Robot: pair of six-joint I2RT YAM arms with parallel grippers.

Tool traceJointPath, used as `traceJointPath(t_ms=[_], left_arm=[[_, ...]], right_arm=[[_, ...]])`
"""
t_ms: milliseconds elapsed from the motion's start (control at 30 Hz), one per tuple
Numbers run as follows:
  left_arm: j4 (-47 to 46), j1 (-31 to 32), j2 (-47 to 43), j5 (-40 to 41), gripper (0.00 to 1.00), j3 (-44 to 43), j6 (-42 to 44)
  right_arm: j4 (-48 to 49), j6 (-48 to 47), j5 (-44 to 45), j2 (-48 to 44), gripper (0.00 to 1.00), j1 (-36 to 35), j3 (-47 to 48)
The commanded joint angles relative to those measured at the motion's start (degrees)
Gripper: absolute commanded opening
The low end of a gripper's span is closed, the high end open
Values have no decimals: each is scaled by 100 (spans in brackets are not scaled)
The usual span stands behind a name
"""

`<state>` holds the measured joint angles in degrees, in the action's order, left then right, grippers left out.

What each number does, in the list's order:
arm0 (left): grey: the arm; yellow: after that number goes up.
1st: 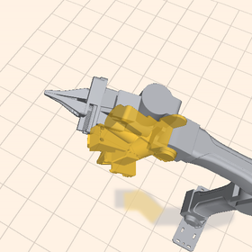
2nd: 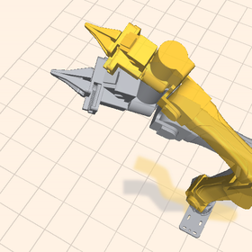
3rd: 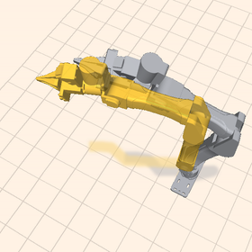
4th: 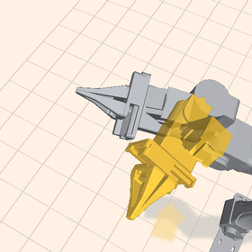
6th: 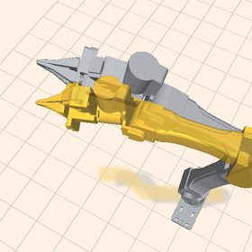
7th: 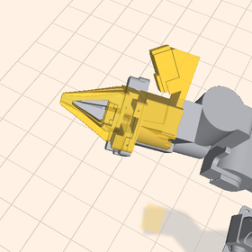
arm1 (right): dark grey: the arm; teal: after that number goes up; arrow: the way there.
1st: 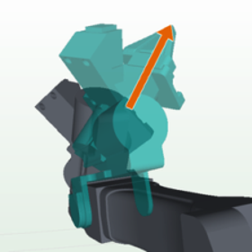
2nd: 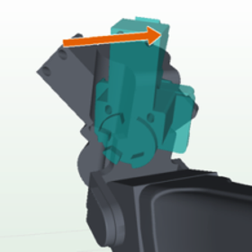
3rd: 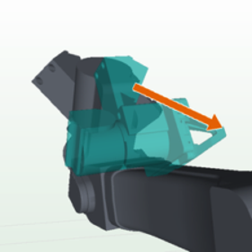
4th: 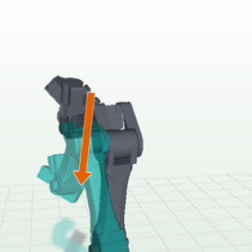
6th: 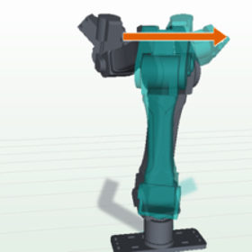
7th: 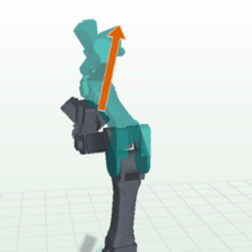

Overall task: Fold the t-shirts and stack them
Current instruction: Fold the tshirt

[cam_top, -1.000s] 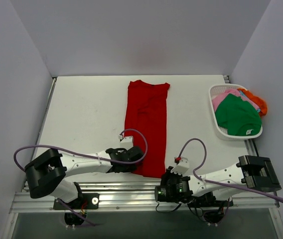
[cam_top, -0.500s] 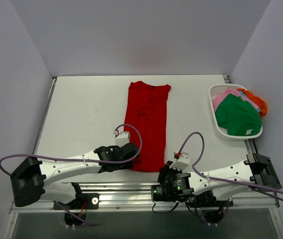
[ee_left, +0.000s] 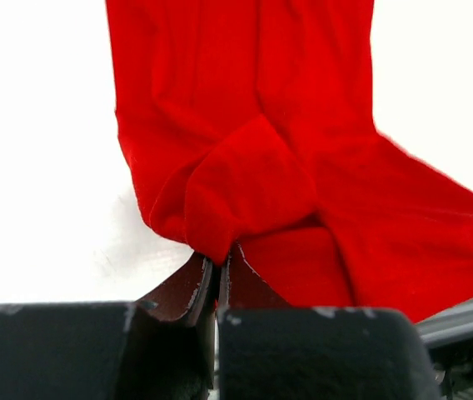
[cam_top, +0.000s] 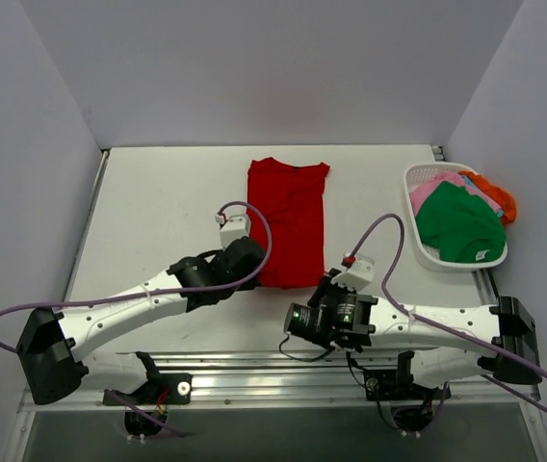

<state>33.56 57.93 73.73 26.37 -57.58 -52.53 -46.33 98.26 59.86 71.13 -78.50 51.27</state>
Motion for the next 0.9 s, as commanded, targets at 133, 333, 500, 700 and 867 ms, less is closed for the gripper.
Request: traceJointPath(t_ms=[133, 333, 500, 700, 867], left_arm=[[-367, -703, -43, 202, 2, -420, 876], [-815, -1117, 263, -17, 2, -578, 1341], [-1228, -1564, 694, -351, 2, -842, 1588], [-1817, -2136, 1353, -1097, 2, -1105, 1834], [-2283, -2532, 2012, -1626, 2, -1387, 2115]], right_arm=[[2912, -3931, -165, -64, 0, 1748, -2], [3937, -4903, -1116, 339, 0, 2988, 120], [4237, -5211, -1441, 892, 0, 3420, 410], [4509, -5326, -1687, 1603, 0, 3736, 682], [4448, -5265, -1705, 2246, 0, 3921, 1139]])
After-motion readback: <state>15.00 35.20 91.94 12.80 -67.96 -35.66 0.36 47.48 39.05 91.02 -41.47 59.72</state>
